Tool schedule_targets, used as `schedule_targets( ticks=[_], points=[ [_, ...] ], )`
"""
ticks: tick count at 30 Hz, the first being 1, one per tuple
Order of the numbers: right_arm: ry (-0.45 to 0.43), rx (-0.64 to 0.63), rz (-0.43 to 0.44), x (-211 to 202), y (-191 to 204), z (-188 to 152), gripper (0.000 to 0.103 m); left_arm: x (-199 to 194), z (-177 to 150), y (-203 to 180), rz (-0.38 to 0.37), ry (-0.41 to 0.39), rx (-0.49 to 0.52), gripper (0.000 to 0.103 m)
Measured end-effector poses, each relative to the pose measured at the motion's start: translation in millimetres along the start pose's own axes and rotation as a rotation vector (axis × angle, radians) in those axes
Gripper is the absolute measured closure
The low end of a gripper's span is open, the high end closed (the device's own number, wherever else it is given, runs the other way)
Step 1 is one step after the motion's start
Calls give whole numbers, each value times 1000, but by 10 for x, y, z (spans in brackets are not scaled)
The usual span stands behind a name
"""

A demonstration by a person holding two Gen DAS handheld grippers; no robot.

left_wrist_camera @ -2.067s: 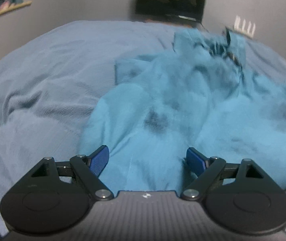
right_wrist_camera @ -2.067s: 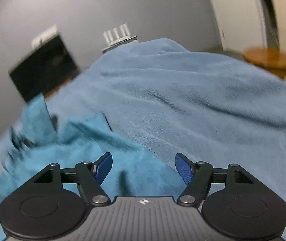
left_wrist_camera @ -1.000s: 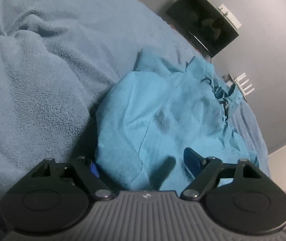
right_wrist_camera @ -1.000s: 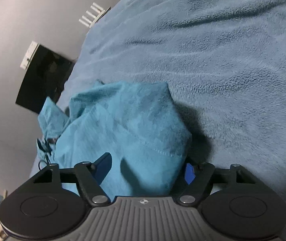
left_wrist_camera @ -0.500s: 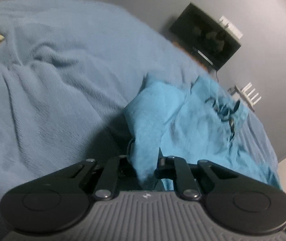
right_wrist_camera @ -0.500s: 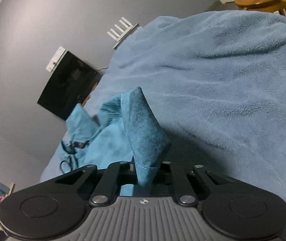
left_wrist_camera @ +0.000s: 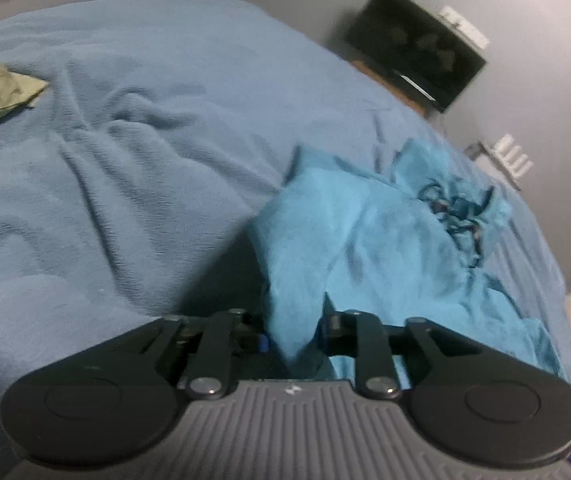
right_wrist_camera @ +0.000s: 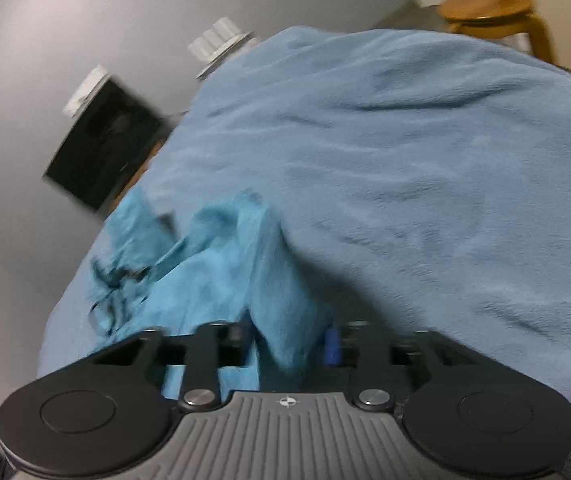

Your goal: Fold large clothes

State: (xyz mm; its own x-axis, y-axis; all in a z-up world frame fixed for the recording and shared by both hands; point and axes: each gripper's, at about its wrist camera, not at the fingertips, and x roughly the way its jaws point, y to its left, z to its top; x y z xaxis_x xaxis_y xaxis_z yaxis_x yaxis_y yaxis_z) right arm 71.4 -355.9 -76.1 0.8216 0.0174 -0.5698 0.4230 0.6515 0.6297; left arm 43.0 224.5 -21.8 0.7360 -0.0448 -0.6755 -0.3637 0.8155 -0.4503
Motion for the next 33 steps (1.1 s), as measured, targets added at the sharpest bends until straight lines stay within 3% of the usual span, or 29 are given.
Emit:
schedule_targets(
  ticks=[2,3,7,12,15,19,22,26,30,33],
  points=[
    [-85,-4,-53,-75,12,14,26,-79,32,44,91,-69,-35,41],
    [-116,-12,-66,-105,35,21,24,-114,44,72,104,-100,-53,37],
    [-167,-88,-29,-156,170,-3,24,-150,81,57,45,-153,-49,36],
    [-216,-352,47,-156,664,-176,24,-125,37,-468,-4,-215,185,36],
    [-138,-560,155,-47,1010,-334,27,-66,-104,-938,-118,-187,382,36],
    [39,-794,305,97,1334,-633,29,170,-447,-1450,-262,-50,629,36],
    [151,-954,328,181,1518,-886,29,392,-682,-1617,-215,56,759,36],
    [313,-1095,221,347,1591,-1196,29,582,-810,-1528,-125,205,796,36],
    [390,-1179,149,429,1614,-1395,29,669,-838,-1472,-84,274,815,36],
    [421,-1178,143,463,1598,-1393,28,694,-868,-1536,-51,288,865,36]
  ],
)
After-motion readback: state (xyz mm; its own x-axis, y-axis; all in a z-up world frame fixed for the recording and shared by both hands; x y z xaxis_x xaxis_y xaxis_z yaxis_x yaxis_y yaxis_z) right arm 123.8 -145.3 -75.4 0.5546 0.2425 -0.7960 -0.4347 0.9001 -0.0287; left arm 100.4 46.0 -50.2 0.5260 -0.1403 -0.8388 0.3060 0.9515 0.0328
